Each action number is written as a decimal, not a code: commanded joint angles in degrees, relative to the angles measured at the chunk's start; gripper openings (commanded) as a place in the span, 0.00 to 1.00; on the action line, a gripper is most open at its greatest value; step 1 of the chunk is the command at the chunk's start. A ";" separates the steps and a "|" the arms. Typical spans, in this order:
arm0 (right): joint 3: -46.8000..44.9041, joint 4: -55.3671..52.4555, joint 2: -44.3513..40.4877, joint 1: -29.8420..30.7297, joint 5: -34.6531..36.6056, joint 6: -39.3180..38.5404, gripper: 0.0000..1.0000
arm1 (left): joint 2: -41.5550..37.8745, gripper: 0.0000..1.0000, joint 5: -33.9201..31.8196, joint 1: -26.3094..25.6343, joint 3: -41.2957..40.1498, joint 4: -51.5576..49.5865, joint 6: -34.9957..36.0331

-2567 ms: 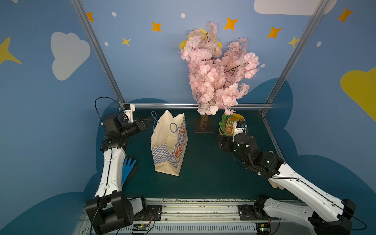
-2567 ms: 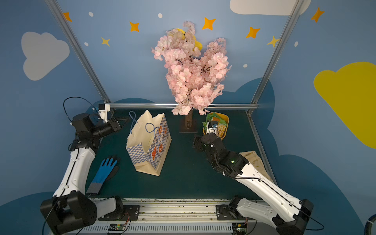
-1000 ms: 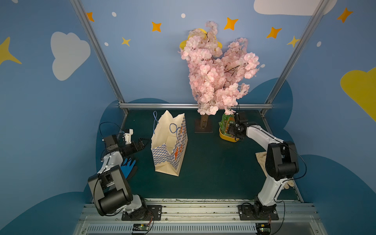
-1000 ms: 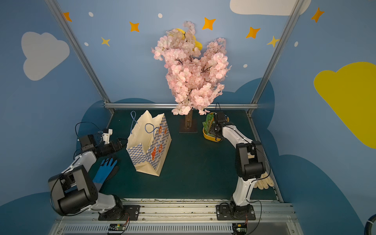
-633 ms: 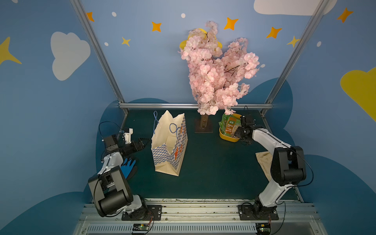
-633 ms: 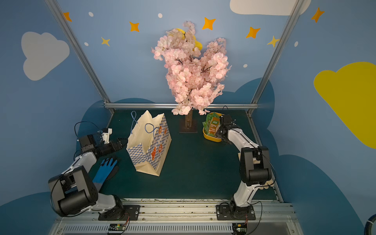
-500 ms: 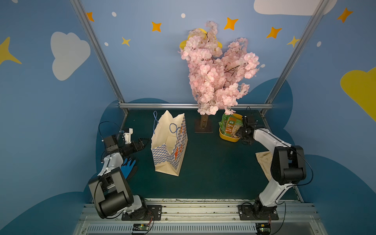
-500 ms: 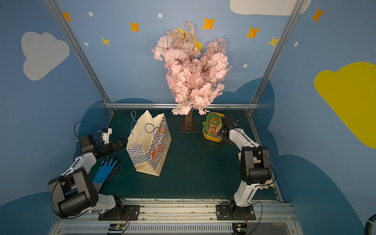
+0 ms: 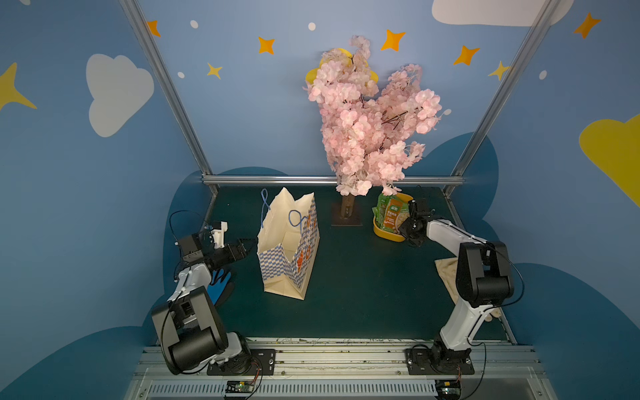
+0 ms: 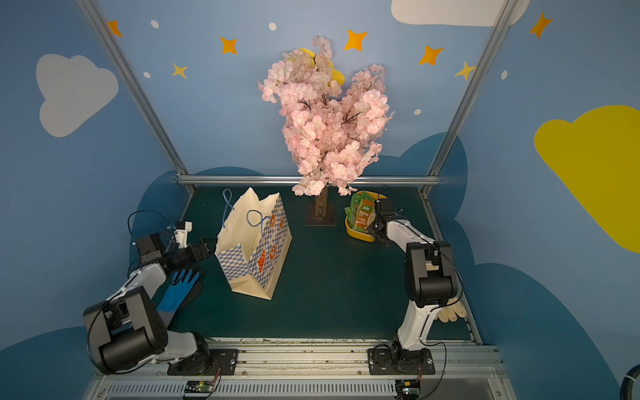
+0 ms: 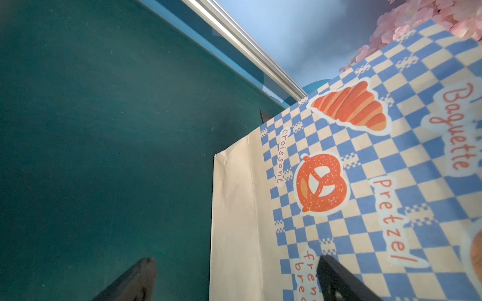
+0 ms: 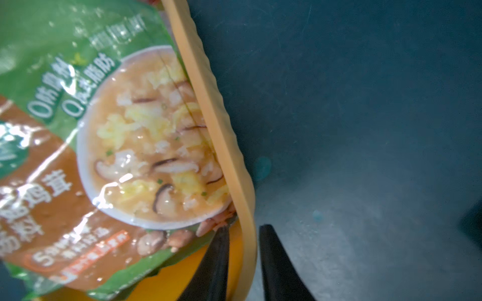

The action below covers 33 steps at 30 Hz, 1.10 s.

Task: Place the condiment packets inside the bag
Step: Move the storage box to the center of the board.

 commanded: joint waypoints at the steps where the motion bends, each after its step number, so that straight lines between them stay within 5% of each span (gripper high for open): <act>1: -3.24 -1.19 -3.14 0.02 -0.37 -0.12 0.11 | -2.46 1.00 1.03 0.04 -1.44 3.87 -0.18; 4: -6.16 -0.95 -6.17 0.17 -0.82 -0.50 0.00 | -3.63 1.00 1.24 0.01 -2.64 5.41 -0.93; 19: -29.89 -1.82 -31.71 8.63 2.45 3.14 0.01 | -6.25 1.00 0.11 -0.27 -4.34 6.18 -0.22; 22: -30.14 -5.63 -37.83 9.40 5.11 2.40 0.39 | -7.42 1.00 -1.16 -0.48 -5.51 7.18 0.18; 24: -28.35 -8.97 -40.66 10.36 7.38 1.52 0.55 | -8.19 1.00 -2.02 -0.73 -6.34 8.00 0.37; 33: -16.94 -14.64 -36.44 24.57 22.44 -0.82 0.73 | -8.50 1.00 -2.11 -0.84 -6.97 8.78 0.75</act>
